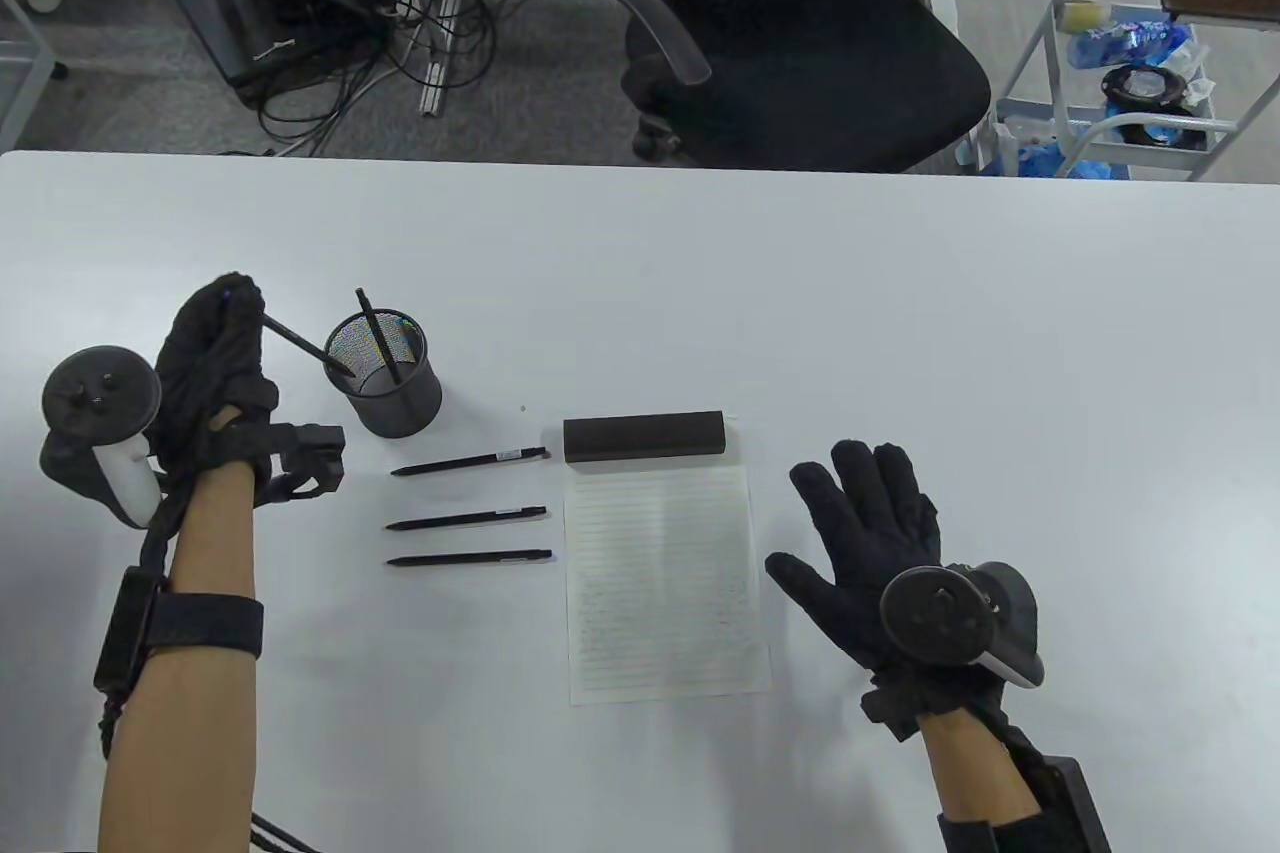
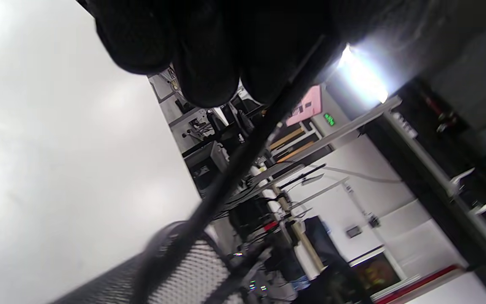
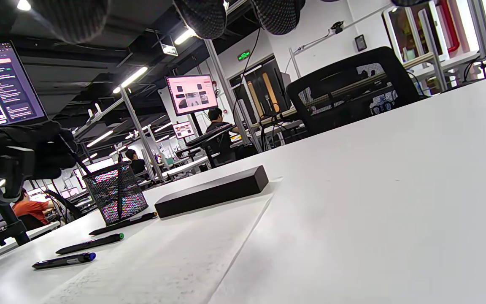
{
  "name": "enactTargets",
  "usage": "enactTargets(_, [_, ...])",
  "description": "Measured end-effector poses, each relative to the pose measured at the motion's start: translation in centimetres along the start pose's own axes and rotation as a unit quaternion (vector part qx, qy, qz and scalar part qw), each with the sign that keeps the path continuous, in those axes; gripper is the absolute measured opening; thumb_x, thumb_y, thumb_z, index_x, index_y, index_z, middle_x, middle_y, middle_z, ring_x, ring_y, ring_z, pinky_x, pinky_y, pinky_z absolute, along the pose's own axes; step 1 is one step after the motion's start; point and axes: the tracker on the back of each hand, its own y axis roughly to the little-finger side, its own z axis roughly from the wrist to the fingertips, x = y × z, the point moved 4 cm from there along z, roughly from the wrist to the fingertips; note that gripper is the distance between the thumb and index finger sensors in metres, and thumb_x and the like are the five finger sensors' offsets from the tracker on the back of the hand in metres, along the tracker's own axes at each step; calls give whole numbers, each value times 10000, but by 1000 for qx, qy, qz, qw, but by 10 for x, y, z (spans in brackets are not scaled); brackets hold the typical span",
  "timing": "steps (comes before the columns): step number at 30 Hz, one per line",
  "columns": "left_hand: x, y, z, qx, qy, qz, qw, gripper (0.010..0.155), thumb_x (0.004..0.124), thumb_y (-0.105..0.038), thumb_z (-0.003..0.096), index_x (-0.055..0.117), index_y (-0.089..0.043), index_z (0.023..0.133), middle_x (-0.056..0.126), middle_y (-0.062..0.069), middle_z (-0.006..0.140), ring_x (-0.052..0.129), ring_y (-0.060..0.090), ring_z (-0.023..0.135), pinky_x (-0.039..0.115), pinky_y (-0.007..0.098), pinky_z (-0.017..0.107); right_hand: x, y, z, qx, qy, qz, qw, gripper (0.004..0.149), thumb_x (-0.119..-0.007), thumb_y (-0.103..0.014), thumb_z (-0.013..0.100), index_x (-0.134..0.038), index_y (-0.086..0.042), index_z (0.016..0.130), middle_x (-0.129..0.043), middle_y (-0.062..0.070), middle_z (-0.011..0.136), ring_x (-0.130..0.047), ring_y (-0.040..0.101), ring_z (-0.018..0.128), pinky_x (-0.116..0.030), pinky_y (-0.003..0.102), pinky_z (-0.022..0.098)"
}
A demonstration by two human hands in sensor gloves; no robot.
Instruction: Press to extend mechanical pencil leads
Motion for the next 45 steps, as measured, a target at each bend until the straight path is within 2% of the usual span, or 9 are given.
enactTargets(6, [13, -13, -25, 39, 74, -135, 987, 469, 640, -551, 547, 680, -431, 999, 861, -113, 1020, 899, 211, 966, 790, 458, 684, 0, -5, -1, 8, 3, 2, 1000, 797, -564, -629, 566, -379, -202, 1213, -325, 346, 1229, -199, 653, 1048, -368, 839, 628])
enactTargets(14, [79, -25, -76, 60, 190, -314, 928, 455, 587, -522, 534, 619, -474, 985, 867, -174, 949, 853, 197, 1012, 752, 462, 730, 0, -10, -3, 16, 6, 1, 1000, 796, -563, -629, 565, -378, -204, 1212, -323, 346, 1228, -197, 652, 1047, -366, 839, 629])
enactTargets(16, [100, -27, -93, 61, 226, -344, 909, 450, 567, -526, 527, 601, -492, 975, 845, -195, 897, 854, 167, 1001, 740, 465, 742, 1, -10, -4, 17, 10, 1, 1000, 794, -564, -628, 565, -377, -207, 1211, -324, 345, 1228, -198, 651, 1048, -367, 839, 628])
enactTargets(19, [130, -30, -117, 55, 287, -413, 863, 443, 536, -521, 529, 574, -507, 970, 797, -213, 853, 854, 98, 909, 699, 478, 775, 2, -10, -4, 16, 11, 2, 1000, 796, -564, -629, 565, -376, -205, 1212, -323, 347, 1228, -196, 651, 1048, -366, 839, 628])
enactTargets(21, [152, -33, -135, 48, 333, -462, 821, 441, 507, -527, 532, 559, -513, 969, 773, -208, 830, 825, 91, 819, 662, 475, 790, 2, -10, -4, 16, 10, 3, 1000, 797, -565, -629, 564, -378, -204, 1212, -321, 346, 1228, -196, 651, 1048, -366, 839, 629])
enactTargets(27, [186, -30, -169, 51, 395, -502, 767, 459, 379, -626, 556, 603, -447, 914, 770, -187, 736, 791, 92, 676, 640, 430, 746, 2, -9, -4, 13, 9, 4, 1000, 796, -564, -629, 565, -376, -206, 1212, -323, 347, 1228, -196, 651, 1048, -365, 840, 628])
enactTargets(30, [199, -21, -178, 23, 407, -545, 733, 456, 401, -631, 579, 648, -395, 881, 792, -142, 703, 796, 131, 646, 638, 449, 722, 3, -9, -4, 12, 10, 4, 1000, 797, -564, -629, 565, -377, -204, 1212, -322, 346, 1228, -195, 653, 1047, -365, 839, 629])
enactTargets(37, [203, -15, -179, 28, 407, -532, 742, 404, 455, -585, 615, 766, -341, 701, 838, -124, 477, 850, 157, 470, 736, 459, 629, 1, -9, -3, 11, 6, -1, 1000, 797, -563, -630, 565, -377, -204, 1213, -325, 345, 1229, -196, 651, 1048, -365, 840, 628])
enactTargets(45, [211, -16, -188, 48, 434, -503, 746, 473, 422, -656, 605, 736, -351, 784, 835, -125, 560, 841, 131, 524, 721, 444, 646, -2, -5, -3, 0, -1, -1, 1000, 796, -563, -629, 565, -375, -205, 1212, -322, 345, 1229, -196, 653, 1047, -364, 840, 628])
